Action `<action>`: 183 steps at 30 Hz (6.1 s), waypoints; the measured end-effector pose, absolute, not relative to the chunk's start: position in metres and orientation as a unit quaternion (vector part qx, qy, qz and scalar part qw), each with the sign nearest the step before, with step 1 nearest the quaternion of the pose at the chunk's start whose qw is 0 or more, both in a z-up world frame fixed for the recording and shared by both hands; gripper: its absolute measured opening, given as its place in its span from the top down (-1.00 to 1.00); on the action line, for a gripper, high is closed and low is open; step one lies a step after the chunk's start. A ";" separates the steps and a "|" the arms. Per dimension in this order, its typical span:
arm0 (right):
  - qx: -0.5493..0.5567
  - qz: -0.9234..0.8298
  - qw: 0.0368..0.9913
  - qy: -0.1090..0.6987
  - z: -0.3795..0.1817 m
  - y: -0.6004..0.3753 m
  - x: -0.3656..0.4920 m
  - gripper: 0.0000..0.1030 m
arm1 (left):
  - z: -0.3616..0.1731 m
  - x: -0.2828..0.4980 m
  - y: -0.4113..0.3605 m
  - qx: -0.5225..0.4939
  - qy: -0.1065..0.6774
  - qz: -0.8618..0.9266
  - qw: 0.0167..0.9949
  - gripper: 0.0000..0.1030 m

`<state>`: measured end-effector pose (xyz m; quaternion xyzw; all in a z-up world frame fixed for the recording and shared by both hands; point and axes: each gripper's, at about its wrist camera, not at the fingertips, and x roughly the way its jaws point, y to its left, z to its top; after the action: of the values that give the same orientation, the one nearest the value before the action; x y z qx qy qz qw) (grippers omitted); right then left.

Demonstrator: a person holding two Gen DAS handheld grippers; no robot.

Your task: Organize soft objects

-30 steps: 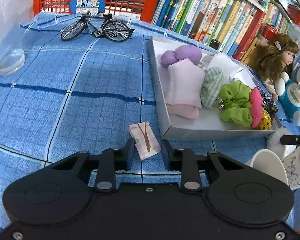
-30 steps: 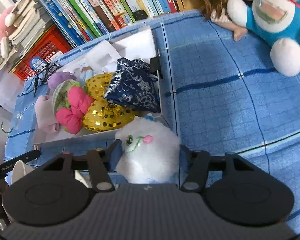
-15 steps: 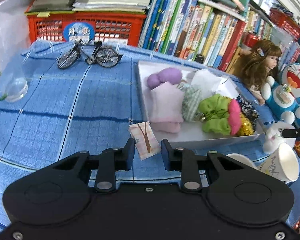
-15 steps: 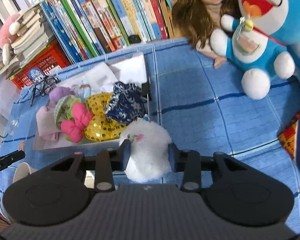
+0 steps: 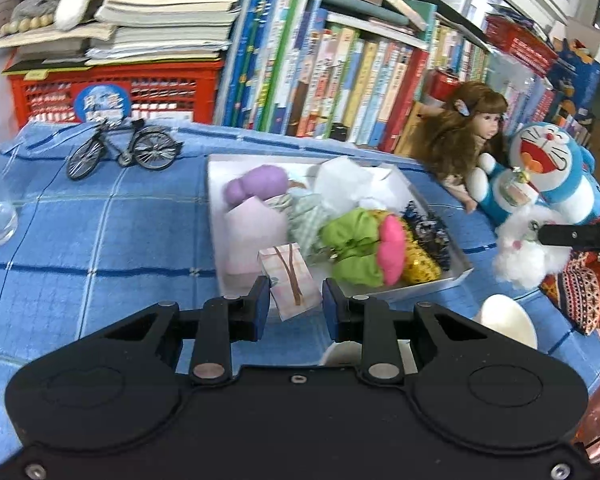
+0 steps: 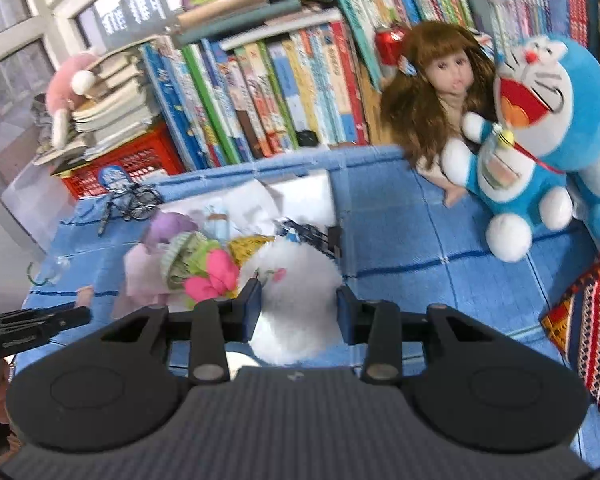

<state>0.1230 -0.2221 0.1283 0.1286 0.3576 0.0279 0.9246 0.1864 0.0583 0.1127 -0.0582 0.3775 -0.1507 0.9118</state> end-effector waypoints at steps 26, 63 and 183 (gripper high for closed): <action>0.066 0.088 0.895 0.433 0.106 -0.110 0.204 0.16 | 0.076 0.258 0.049 -0.060 0.442 -0.169 0.879 0.49; 0.052 0.053 0.897 0.437 0.068 -0.085 0.259 -0.26 | 0.048 0.284 0.041 -0.037 0.417 -0.145 0.897 -0.02; -0.021 -0.018 0.962 0.270 -0.041 -0.110 -0.018 -1.00 | -0.020 0.029 0.005 0.012 0.299 -0.012 0.954 -1.00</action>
<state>-0.0183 -0.1101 -0.0411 -0.0214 0.2700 -0.0177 0.9625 0.0291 0.0054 -0.0198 0.0117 0.2989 -0.0116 0.9541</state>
